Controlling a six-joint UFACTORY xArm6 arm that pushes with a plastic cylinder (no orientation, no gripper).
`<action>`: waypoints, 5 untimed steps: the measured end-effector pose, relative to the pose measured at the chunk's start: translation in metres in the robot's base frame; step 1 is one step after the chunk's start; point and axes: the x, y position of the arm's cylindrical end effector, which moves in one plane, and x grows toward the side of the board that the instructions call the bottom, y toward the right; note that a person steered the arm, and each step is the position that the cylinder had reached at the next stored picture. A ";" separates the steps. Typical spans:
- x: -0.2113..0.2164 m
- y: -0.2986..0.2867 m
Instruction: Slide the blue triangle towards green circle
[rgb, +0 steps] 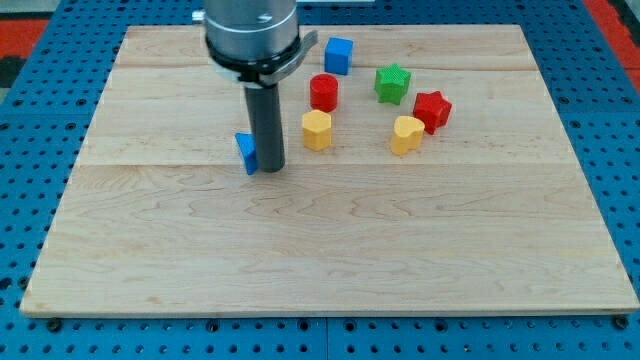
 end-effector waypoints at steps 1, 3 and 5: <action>-0.006 -0.045; -0.062 -0.038; -0.088 -0.092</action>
